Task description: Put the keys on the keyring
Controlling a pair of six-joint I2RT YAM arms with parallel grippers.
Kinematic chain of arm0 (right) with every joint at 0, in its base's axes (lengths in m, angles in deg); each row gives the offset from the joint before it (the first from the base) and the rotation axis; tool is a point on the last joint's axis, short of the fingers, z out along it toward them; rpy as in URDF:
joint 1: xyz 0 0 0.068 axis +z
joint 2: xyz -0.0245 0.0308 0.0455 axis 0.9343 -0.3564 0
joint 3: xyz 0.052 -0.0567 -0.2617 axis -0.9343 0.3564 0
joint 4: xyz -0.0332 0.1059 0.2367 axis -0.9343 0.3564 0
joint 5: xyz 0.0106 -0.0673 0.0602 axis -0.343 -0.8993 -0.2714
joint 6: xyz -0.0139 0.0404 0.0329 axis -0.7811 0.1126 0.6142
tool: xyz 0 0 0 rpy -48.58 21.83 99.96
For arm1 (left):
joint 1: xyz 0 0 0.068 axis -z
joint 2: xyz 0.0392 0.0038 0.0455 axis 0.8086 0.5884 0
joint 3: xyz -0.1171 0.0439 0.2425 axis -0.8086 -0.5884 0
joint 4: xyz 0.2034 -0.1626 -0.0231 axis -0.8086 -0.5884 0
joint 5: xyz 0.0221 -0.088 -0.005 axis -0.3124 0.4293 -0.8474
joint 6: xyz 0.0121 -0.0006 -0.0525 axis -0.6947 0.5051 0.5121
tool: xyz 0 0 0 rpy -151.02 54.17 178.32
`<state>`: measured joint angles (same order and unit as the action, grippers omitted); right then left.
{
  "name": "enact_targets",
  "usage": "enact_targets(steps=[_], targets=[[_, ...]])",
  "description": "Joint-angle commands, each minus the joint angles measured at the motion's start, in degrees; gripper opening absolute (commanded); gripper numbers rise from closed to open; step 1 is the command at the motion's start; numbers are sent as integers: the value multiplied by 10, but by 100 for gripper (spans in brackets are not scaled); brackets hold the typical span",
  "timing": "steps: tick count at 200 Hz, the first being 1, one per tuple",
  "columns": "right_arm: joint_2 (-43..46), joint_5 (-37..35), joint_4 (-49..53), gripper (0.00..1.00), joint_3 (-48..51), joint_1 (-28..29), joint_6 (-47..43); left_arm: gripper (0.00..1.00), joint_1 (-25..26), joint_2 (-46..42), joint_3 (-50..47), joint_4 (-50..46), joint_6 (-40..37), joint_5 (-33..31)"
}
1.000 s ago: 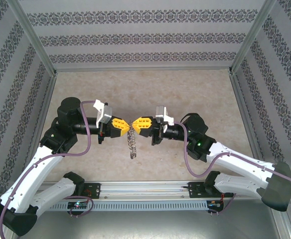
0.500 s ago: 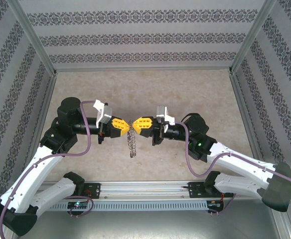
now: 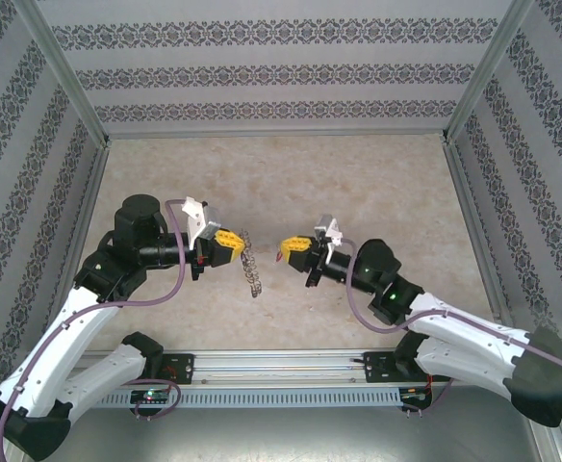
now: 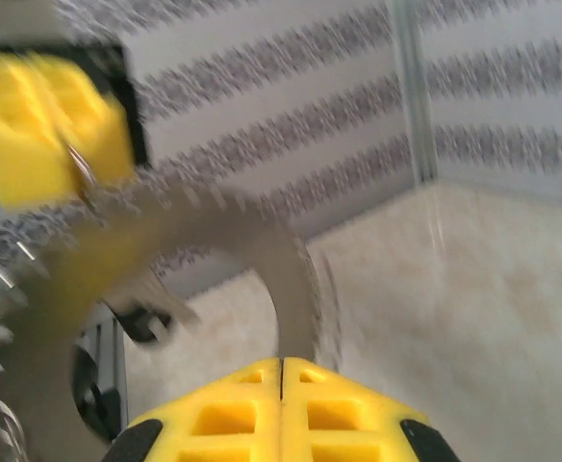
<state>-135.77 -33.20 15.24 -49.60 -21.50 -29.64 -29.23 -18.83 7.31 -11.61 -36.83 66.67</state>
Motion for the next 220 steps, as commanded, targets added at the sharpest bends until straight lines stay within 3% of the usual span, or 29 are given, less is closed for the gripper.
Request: enact_targets(steps=[1, 83, 117, 220], targets=[[-4, -64, -29, 0, 75, -1, 56, 0, -5, -10, -10, -21, -10, -39], [-38, -133, -28, 0, 173, 8, 113, 0, -6, -1, -28, -18, -6, -52], [-78, -152, 1, 0, 164, 9, 123, 0, -5, -6, -34, -16, -7, -56], [-284, -177, -53, 0, 82, 20, 130, 0, -7, -9, -37, -14, -10, -58]])
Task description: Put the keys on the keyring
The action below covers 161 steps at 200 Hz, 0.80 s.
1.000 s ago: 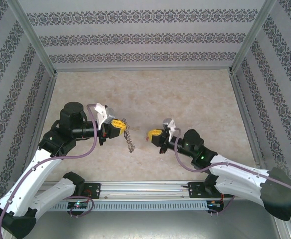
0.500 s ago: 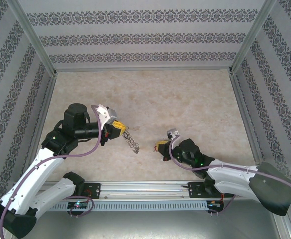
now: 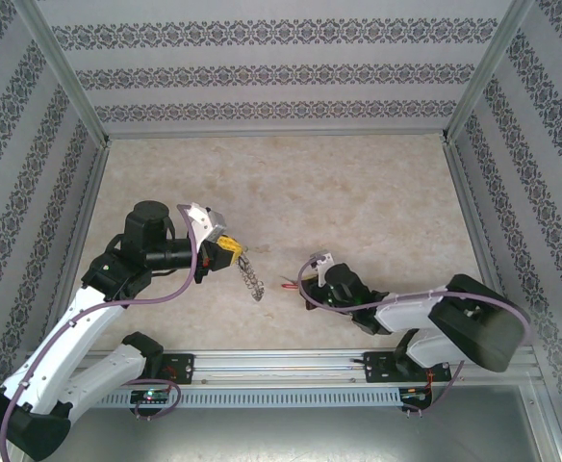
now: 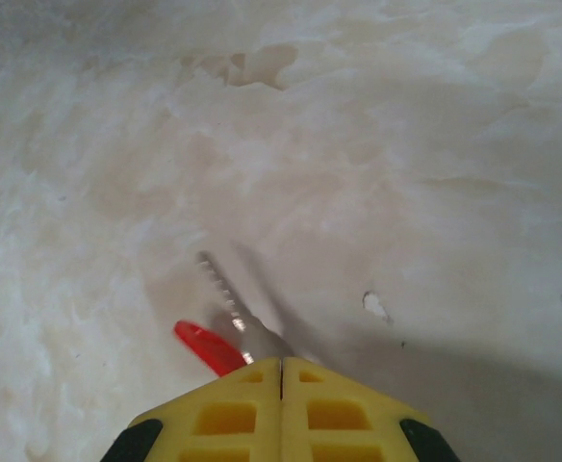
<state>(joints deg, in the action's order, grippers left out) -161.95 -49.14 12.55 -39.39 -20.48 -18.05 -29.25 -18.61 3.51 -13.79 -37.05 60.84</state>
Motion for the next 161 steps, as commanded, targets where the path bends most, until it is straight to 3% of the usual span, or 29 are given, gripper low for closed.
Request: enact_targets(steps=[1, 9, 34, 55, 87, 105, 131, 161], targets=[[-23, -17, -26, 0, -20, 10, 14, 0, -7, -10, 1, 8, -8, 0], [-25, -17, -25, 0, -21, 11, 16, 0, -8, -10, 0, 7, -8, 1], [-20, -10, 35, 16, -35, 14, 19, 0, -11, -9, -3, 10, -8, 4], [34, -11, 117, 26, -51, 14, 17, 0, -11, -13, -5, 11, -7, 2], [124, -35, 397, 36, -153, 2, -12, 0, -13, -16, -9, 11, -6, 2], [134, -3, 538, 39, -222, -34, -27, 0, -14, -18, -9, 8, -7, 3], [100, 102, 654, 53, -313, -94, -78, 0, -14, -29, -12, 7, -2, 6], [-10, 154, 826, 59, -466, -127, -224, 0, -14, -45, -18, 1, 0, 4]])
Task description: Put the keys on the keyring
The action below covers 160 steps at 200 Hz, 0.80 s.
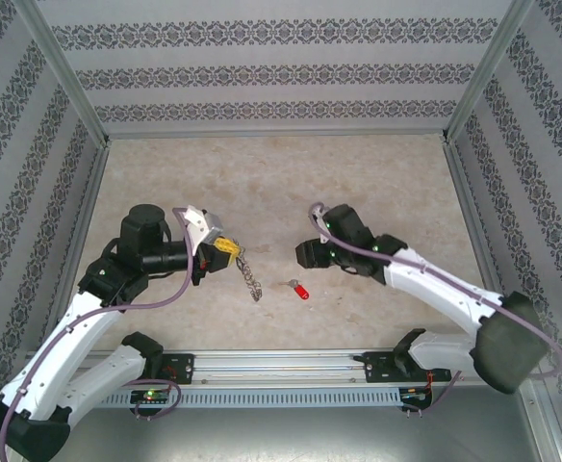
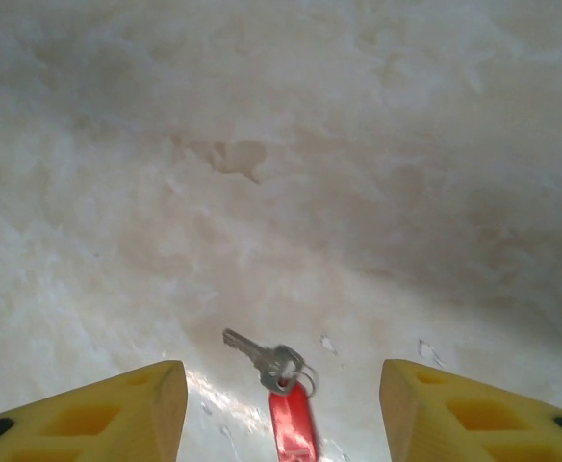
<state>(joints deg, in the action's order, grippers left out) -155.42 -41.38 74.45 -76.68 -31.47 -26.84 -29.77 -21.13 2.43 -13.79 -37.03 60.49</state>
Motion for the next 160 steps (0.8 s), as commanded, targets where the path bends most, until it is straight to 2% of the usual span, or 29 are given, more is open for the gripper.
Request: enact_targets(steps=[1, 33, 59, 87, 111, 160], targets=[[-80, 78, 214, 59, -99, -18, -143, 0, -8, -21, -7, 1, 0, 7], [-195, 91, 368, 60, -241, -30, -359, 0, -9, -39, -13, 5, 6, 14], [-220, 93, 372, 62, -267, -26, -495, 0, -11, -50, -18, 9, 7, 18], [-248, 154, 354, 63, -273, -34, -568, 0, -22, -50, -20, 23, 15, 38], [-277, 163, 353, 62, -275, -41, -619, 0, -30, -51, -24, 33, 24, 50], [-326, 169, 307, 59, -263, -35, -644, 0, -37, -56, -24, 34, 29, 48]])
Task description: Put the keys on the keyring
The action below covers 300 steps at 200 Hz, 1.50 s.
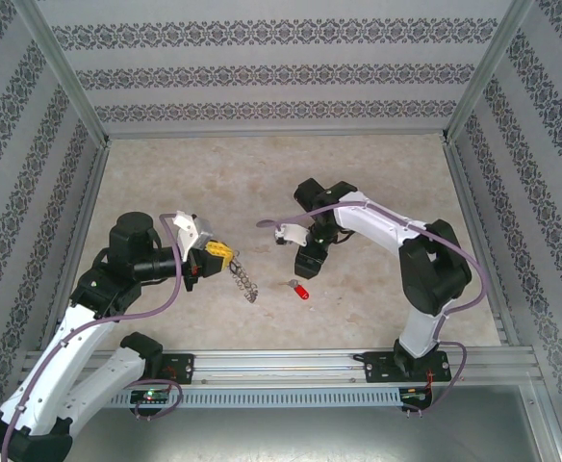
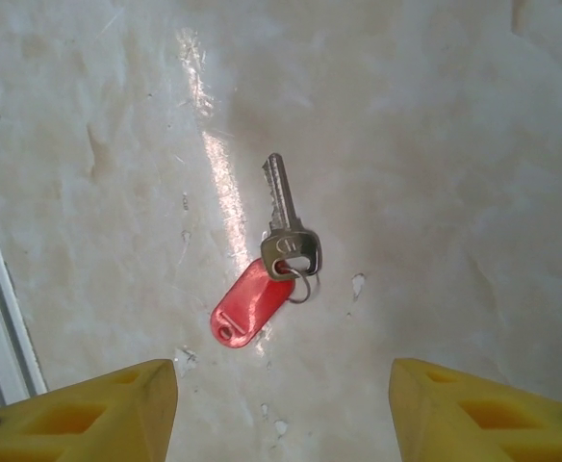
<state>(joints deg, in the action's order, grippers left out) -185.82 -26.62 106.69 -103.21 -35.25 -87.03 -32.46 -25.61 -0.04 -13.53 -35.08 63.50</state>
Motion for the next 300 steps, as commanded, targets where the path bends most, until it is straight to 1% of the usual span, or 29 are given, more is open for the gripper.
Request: enact_targets(steps=[1, 27, 73, 96, 112, 147, 201, 230, 300], targets=[[-23, 22, -17, 59, 3, 3, -42, 0, -10, -12, 0, 31, 9, 17], [-42, 7, -46, 58, 19, 14, -44, 0, -14, -18, -3, 31, 14, 16], [-62, -21, -58, 57, 29, 22, -54, 0, -22, -32, -10, 30, 22, 14], [-74, -47, -65, 56, 34, 30, -58, 0, -27, -33, -10, 34, 24, 18], [-71, -52, -81, 56, 41, 32, -53, 0, -31, -34, -11, 35, 24, 21], [-73, -72, -83, 53, 59, 44, -53, 0, -36, -32, -13, 40, 26, 28], [-81, -74, -86, 49, 58, 53, -47, 0, -41, -31, -14, 41, 27, 31], [-85, -76, -79, 42, 57, 59, -48, 0, -42, -31, -15, 40, 26, 30], [-72, -73, -75, 40, 82, 81, -37, 0, -42, -30, -15, 38, 25, 29]])
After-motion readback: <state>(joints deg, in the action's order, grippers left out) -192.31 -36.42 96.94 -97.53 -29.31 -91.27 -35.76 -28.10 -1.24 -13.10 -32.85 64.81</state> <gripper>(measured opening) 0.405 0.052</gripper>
